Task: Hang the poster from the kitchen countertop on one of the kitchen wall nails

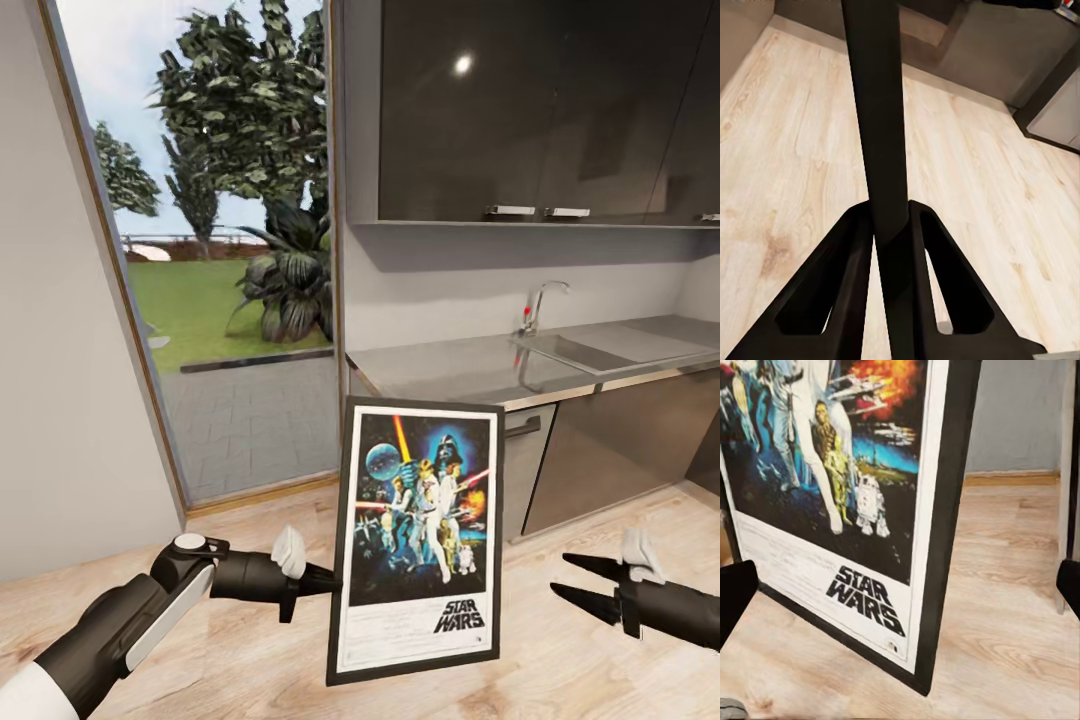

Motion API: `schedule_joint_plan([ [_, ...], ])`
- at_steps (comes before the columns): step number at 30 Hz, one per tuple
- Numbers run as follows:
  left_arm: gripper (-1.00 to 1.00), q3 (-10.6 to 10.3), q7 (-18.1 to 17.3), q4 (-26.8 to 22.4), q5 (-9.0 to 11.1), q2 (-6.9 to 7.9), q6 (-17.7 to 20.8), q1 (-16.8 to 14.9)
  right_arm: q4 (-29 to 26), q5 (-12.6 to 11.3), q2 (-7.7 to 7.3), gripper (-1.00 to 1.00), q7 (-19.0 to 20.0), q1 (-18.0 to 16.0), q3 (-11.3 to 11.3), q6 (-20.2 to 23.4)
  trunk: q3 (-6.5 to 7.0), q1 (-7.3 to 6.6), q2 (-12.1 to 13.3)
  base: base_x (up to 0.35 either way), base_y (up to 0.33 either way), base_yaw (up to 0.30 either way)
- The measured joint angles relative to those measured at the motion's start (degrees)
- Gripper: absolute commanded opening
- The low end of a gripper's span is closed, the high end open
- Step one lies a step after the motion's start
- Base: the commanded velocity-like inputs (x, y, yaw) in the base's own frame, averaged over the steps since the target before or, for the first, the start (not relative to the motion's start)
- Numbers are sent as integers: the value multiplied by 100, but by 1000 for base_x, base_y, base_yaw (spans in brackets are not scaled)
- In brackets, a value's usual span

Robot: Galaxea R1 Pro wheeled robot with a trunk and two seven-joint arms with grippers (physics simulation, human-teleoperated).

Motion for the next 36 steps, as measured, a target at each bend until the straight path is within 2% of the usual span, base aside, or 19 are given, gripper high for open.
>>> schedule_joint_plan([
  [2,-100,0,-8,-48,-3,0,1,-1,2,5,-13,100,89,-89,226,31,0,0,0,0,0,0],
  [6,-100,1,-15,-174,-10,0,1,2,7,4,-102,100,316,-178,431,61,0,0,0,0,0,0],
  [8,-100,1,-16,-231,-16,0,0,-1,23,-12,-235,100,545,-247,478,71,0,0,0,0,0,0],
  [10,-100,-3,-17,-250,-19,0,0,2,66,-26,-296,100,631,-305,493,80,0,0,0,0,0,0],
  [14,-100,-4,-22,-300,-18,0,-3,1,114,-37,-341,100,684,-355,545,85,0,0,0,0,0,0],
  [20,-100,0,-33,-465,-16,2,-7,4,149,-48,-374,100,704,-391,757,89,0,0,0,0,0,0],
  [26,-100,1,-40,-562,-19,13,-9,5,158,-51,-380,100,704,-397,797,88,0,0,0,0,0,0],
  [29,-100,-4,-44,-707,-14,142,-8,3,164,-52,-379,100,704,-398,810,85,0,0,0,0,0,0],
  [32,-100,-5,-50,-779,-14,198,-9,2,166,-52,-380,100,704,-399,814,85,0,0,0,0,0,0],
  [36,-100,-2,-321,-855,-14,240,-15,1,167,-52,-376,100,704,-399,822,84,0,0,0,0,0,0],
])
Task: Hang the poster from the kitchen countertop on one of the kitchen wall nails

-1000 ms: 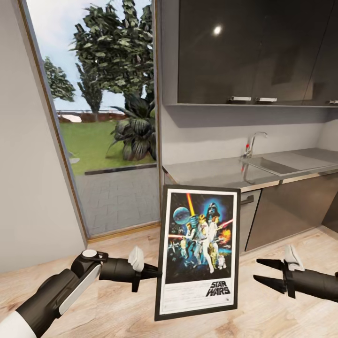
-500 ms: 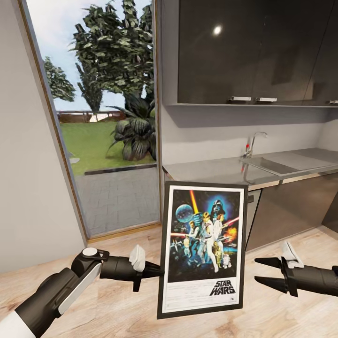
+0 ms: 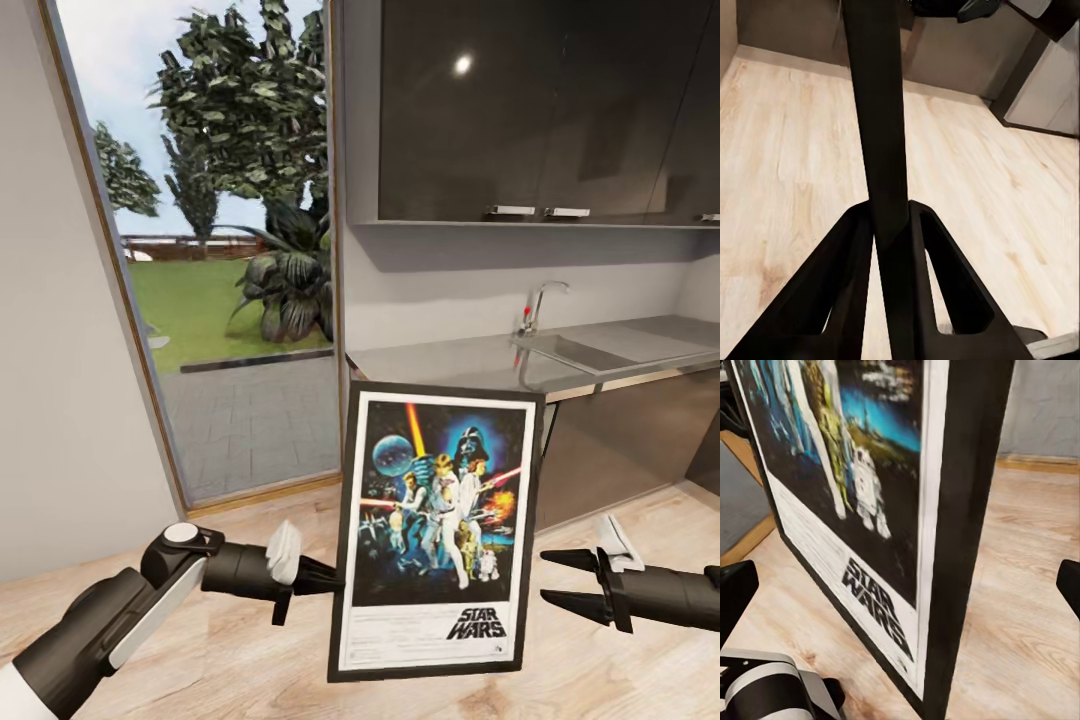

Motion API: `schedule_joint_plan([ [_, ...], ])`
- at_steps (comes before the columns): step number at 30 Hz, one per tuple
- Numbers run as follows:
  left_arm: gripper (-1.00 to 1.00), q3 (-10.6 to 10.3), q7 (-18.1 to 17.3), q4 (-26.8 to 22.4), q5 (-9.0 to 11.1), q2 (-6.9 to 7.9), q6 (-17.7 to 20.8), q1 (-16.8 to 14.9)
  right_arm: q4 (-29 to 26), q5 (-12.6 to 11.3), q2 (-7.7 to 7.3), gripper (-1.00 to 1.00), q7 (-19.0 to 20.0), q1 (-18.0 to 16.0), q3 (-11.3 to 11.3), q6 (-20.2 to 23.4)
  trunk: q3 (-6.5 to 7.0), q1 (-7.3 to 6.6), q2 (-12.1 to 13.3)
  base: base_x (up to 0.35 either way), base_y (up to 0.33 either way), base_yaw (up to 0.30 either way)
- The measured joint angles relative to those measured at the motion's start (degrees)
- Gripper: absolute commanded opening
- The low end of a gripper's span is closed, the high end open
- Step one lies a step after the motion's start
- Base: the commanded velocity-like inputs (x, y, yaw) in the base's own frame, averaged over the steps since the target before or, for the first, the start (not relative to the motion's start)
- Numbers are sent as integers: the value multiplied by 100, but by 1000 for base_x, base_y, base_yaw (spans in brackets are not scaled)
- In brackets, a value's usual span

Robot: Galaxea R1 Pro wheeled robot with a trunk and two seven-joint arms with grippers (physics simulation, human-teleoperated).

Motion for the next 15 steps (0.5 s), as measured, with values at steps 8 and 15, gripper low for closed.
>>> schedule_joint_plan([
  [8,-100,25,-381,-44,-8,39,-156,-1,0,0,2,100,0,0,3,-2,0,0,0,0,0,0],
  [15,-100,27,-404,-134,-5,41,-172,1,-4,-4,3,100,0,0,184,-4,0,0,0,0,0,0],
])
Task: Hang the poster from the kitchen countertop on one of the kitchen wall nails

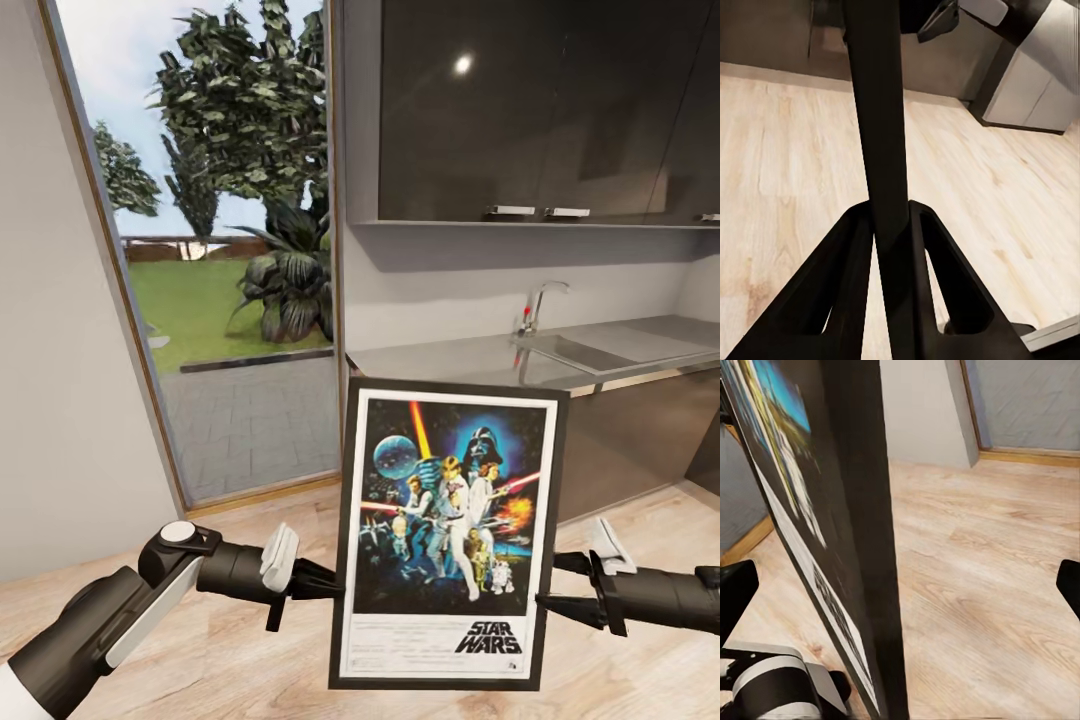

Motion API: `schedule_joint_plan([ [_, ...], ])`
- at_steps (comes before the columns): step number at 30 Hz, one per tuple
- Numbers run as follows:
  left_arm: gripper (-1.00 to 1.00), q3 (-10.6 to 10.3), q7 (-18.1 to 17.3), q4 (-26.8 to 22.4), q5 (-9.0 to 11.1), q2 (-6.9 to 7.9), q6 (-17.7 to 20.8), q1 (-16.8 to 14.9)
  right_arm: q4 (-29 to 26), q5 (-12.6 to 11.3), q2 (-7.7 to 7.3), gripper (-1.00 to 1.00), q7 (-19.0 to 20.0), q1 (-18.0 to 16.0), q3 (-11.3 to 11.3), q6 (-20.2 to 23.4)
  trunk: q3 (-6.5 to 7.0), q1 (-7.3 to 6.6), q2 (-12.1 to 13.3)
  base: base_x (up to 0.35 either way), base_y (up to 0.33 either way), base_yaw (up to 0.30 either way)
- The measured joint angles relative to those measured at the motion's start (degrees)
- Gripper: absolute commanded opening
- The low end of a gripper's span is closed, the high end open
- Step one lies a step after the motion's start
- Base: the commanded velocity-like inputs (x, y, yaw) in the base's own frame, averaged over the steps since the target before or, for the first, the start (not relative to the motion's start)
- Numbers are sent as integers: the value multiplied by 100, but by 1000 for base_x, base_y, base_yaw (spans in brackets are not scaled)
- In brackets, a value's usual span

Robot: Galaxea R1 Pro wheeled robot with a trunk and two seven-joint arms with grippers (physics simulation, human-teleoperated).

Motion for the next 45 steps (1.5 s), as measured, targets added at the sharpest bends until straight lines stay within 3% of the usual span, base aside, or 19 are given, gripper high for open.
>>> schedule_joint_plan([
  [6,-100,3,-2,-35,-1,0,-2,-1,-3,-5,6,100,0,0,217,-6,0,0,0,0,0,0],
  [13,-100,4,-2,-38,-2,4,4,-1,0,-11,9,100,1,0,237,-7,0,0,0,0,0,0],
  [14,-100,4,-2,-38,-4,6,5,-2,0,-11,9,-100,1,0,239,-7,0,0,0,0,0,0],
  [19,-100,11,7,-29,-52,10,-24,-2,3,-19,7,-100,-5,0,242,-31,0,0,0,0,0,0],
  [24,-100,-4,-40,-33,51,43,56,3,6,4,9,-100,-16,-1,239,-19,0,0,0,0,0,0],
  [25,100,-1,-48,-34,64,67,54,1,6,2,9,-100,-13,-1,239,-18,0,0,0,0,0,0],
  [26,100,4,3,-25,-7,80,-4,-2,4,-13,9,-100,0,0,241,-11,0,0,0,0,0,0],
  [38,100,20,5,17,-12,157,3,0,-5,-14,9,-100,2,0,237,-22,0,0,0,0,0,0],
  [45,100,27,11,56,-5,439,5,-1,-4,-10,9,-100,0,0,233,-33,0,0,0,0,0,0],
])
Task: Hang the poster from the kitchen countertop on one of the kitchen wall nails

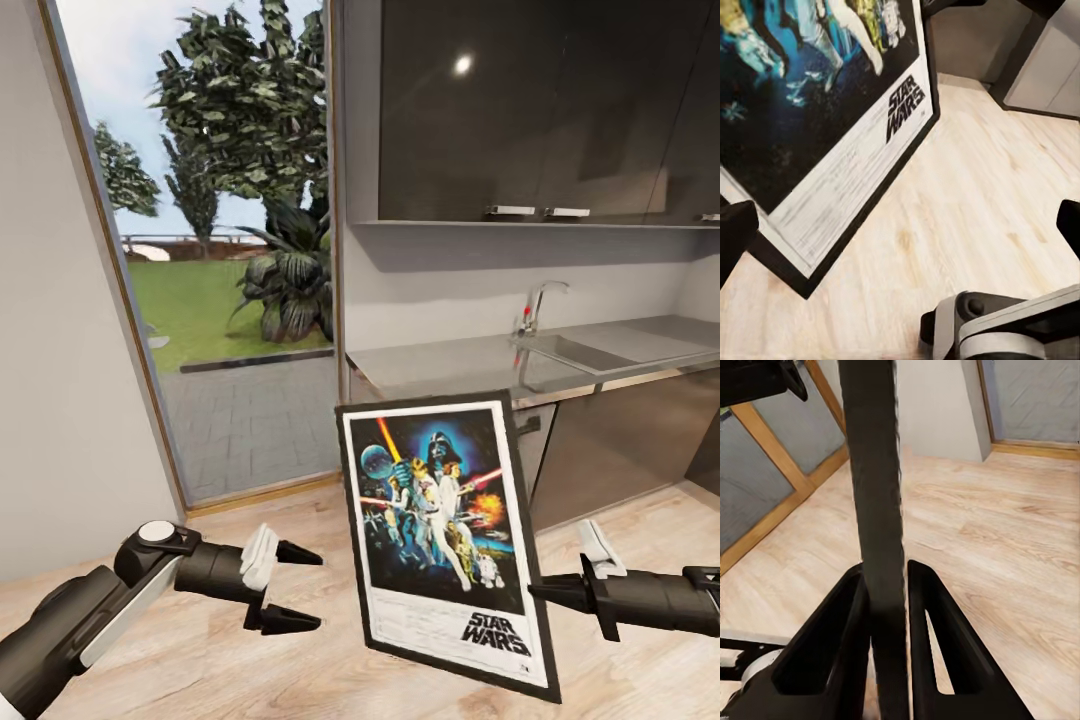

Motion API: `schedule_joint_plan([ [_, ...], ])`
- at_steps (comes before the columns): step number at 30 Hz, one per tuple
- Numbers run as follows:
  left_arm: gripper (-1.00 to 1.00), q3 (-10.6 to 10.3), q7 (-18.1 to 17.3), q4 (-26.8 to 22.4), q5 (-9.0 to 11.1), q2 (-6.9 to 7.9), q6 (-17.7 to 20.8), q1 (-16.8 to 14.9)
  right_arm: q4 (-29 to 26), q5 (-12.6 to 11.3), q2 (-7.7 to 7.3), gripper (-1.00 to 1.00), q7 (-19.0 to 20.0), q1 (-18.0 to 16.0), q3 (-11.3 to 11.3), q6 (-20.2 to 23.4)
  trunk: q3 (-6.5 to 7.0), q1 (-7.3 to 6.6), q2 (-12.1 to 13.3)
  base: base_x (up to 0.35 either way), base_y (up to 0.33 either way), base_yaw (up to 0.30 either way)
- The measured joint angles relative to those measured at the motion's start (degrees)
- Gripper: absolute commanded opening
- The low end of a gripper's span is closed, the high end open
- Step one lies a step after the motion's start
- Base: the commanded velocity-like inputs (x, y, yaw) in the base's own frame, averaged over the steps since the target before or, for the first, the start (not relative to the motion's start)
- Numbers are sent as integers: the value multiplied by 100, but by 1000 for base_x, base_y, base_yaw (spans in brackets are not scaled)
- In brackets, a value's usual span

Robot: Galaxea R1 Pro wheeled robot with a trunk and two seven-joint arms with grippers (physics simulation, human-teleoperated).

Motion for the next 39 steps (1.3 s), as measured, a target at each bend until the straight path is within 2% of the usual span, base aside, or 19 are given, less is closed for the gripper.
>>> schedule_joint_plan([
  [4,100,43,7,12,9,314,-9,2,-1,-3,0,-100,0,0,0,-2,0,0,0,0,0,0],
  [6,100,53,8,108,20,530,-29,-1,-1,-4,0,-100,-12,0,-6,5,0,0,0,0,0,0],
  [9,100,54,6,357,26,623,-173,1,-1,-7,0,-100,-12,0,-13,5,0,0,0,0,0,0],
  [12,100,53,11,783,37,660,-553,3,-1,-8,0,-100,-12,0,-18,5,0,0,0,0,0,0],
  [13,100,54,14,1224,44,673,-927,6,1,-6,0,-100,-12,0,-22,5,0,0,0,0,0,0],
  [14,100,52,15,1413,52,675,-1061,6,2,-6,0,-100,-12,0,-23,5,0,0,0,0,0,0],
  [17,100,38,14,2290,342,682,-1685,7,6,-3,2,-100,-13,0,-31,5,0,0,0,0,0,0],
  [19,100,27,-10,2912,794,681,-2098,8,7,-2,6,-100,-13,0,-31,5,0,0,0,0,0,0],
  [20,100,23,-22,3068,902,677,-2185,8,7,-1,6,-100,-13,0,-30,5,0,0,0,0,0,0],
  [21,100,17,-50,3340,1058,672,-2317,9,8,-1,9,-100,-13,0,-27,5,0,0,0,0,0,0],
  [23,100,5,-119,3743,1204,650,-2459,9,8,-1,15,-100,-13,1,-23,5,0,0,0,0,0,0],
  [25,100,-3,-181,4025,1263,614,-2531,9,8,-1,19,-100,-13,0,-21,5,0,0,0,0,0,0],
  [26,100,-4,-315,4531,1311,495,-2673,11,8,-1,23,-100,-16,1,-21,5,-1,0,0,0,0,0],
  [29,100,-6,-585,5335,1357,311,-2925,8,8,-1,25,-100,-19,0,-26,1,0,0,0,0,0,0],
  [30,100,-2,-766,5866,1403,198,-3029,9,8,1,30,-100,-20,0,-31,-5,-1,0,0,0,0,0],
  [32,100,9,-851,6203,1551,136,-3078,6,8,3,37,-100,-24,0,-33,-10,0,0,0,0,0,0],
  [34,100,9,-957,6728,1996,38,-3129,5,13,5,57,-100,-39,5,-30,-17,0,0,0,0,0,0],
  [36,100,4,-1038,7089,2231,-43,-3150,4,11,6,93,-100,-48,7,-29,-19,-1,0,0,0,0,0],
  [39,100,5,-1220,7618,2410,-180,-3161,3,9,8,176,-100,-56,8,-24,-25,0,0,0,0,0,0],
])
